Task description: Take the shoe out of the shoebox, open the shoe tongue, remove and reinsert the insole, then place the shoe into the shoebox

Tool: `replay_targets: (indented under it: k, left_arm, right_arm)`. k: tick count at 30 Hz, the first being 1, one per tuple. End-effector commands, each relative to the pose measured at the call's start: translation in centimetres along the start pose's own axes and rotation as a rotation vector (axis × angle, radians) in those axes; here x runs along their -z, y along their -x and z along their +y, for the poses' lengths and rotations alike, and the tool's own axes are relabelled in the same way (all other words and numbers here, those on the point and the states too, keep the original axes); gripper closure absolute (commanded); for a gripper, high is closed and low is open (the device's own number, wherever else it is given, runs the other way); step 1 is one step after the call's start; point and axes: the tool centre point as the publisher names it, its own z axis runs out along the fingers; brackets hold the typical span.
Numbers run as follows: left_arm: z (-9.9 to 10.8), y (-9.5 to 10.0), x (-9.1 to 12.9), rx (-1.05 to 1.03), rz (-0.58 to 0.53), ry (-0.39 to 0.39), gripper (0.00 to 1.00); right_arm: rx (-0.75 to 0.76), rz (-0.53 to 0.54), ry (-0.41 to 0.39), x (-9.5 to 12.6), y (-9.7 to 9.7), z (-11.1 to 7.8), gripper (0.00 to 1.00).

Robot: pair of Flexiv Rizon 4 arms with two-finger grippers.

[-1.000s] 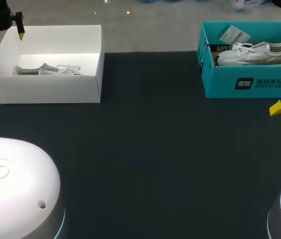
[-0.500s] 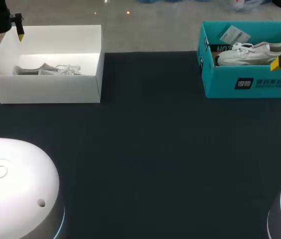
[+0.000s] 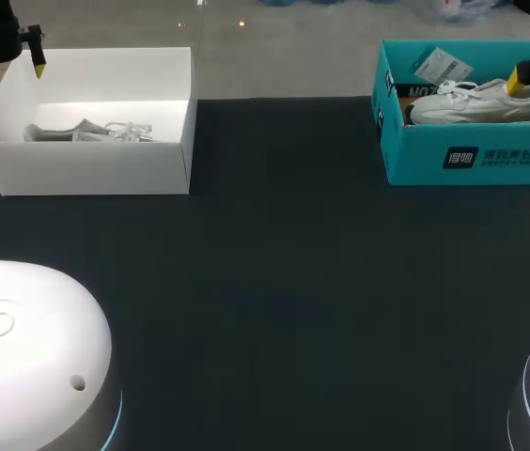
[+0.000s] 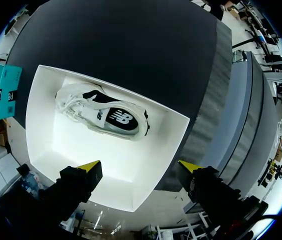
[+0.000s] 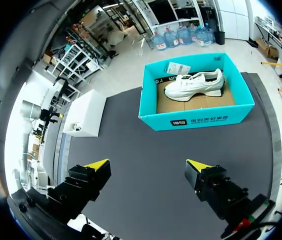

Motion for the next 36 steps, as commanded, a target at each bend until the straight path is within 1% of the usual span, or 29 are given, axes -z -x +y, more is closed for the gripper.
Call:
replay_targets:
  k: [1, 2, 3, 4, 5, 6, 9, 10, 11, 12, 14, 15, 17, 19, 21, 22, 23, 24, 36]
  left_arm:
    - [-0.1, 0.0, 0.0, 0.001, 0.001, 0.004, 0.0]
    - [-0.1, 0.0, 0.0, 0.001, 0.001, 0.004, 0.0]
    - [-0.1, 0.0, 0.0, 0.001, 0.001, 0.004, 0.0]
    - [-0.1, 0.0, 0.0, 0.001, 0.001, 0.004, 0.0]
    - [-0.1, 0.0, 0.0, 0.001, 0.001, 0.004, 0.0]
    - [-0.1, 0.0, 0.0, 0.001, 0.001, 0.004, 0.0]
    - [-0.1, 0.0, 0.0, 0.001, 0.001, 0.004, 0.0]
    - [-0.1, 0.0, 0.0, 0.001, 0.001, 0.004, 0.0]
    - [-0.1, 0.0, 0.0, 0.001, 0.001, 0.004, 0.0]
    - [-0.1, 0.0, 0.0, 0.001, 0.001, 0.004, 0.0]
    - [-0.1, 0.0, 0.0, 0.001, 0.001, 0.004, 0.0]
    - [-0.1, 0.0, 0.0, 0.001, 0.001, 0.004, 0.0]
    - [-0.1, 0.0, 0.0, 0.001, 0.001, 0.004, 0.0]
    - [-0.1, 0.0, 0.0, 0.001, 0.001, 0.004, 0.0]
    - [-0.1, 0.0, 0.0, 0.001, 0.001, 0.004, 0.0]
    - [-0.1, 0.0, 0.0, 0.001, 0.001, 0.004, 0.0]
    - [-0.1, 0.0, 0.0, 0.001, 0.001, 0.004, 0.0]
    - [-0.1, 0.0, 0.0, 0.001, 0.001, 0.004, 0.0]
    - [-0.1, 0.0, 0.0, 0.001, 0.001, 0.004, 0.0]
  right_arm:
    - [-0.001, 0.0, -0.009, 0.0, 0.0, 0.2, 0.0]
    - [-0.015, -0.029, -0.005, -1.0, 0.1, 0.3, 0.0]
    - [-0.014, -0.066, 0.001, -1.6, 0.3, 0.6, 0.0]
    - [-0.002, -0.083, 0.035, -2.5, 0.4, 1.5, 0.0]
    - [-0.001, -0.085, 0.043, -2.8, 0.5, 1.9, 0.0]
    - [0.003, -0.122, 0.066, -3.7, 1.0, 3.3, 0.0]
    - [0.027, -0.193, 0.131, -5.3, 2.4, 6.9, 0.0]
    - [0.014, -0.217, 0.153, -5.6, 3.0, 8.1, 0.0]
    - [-0.008, -0.212, 0.16, -5.9, 3.6, 9.1, 0.0]
    - [-0.029, -0.217, 0.184, -6.1, 4.0, 10.0, 0.0]
    - [-0.053, -0.246, 0.193, -6.7, 5.0, 11.4, 0.0]
    - [-0.064, -0.255, 0.205, -7.1, 5.7, 12.3, 0.0]
    - [-0.067, -0.305, 0.198, -7.5, 6.4, 13.4, 0.0]
    - [-0.058, -0.329, 0.202, -7.8, 7.3, 14.5, 0.0]
    - [0.004, -0.414, 0.204, -7.9, 8.1, 15.4, 0.0]
    - [0.07, -0.441, 0.182, -8.0, 8.1, 15.7, 0.0]
    - [0.114, -0.523, 0.146, -8.5, 8.0, 15.9, 0.0]
    - [0.152, -0.583, 0.145, -8.4, 7.8, 15.9, 0.0]
    - [0.152, -0.583, 0.145, -8.4, 7.8, 15.9, 0.0]
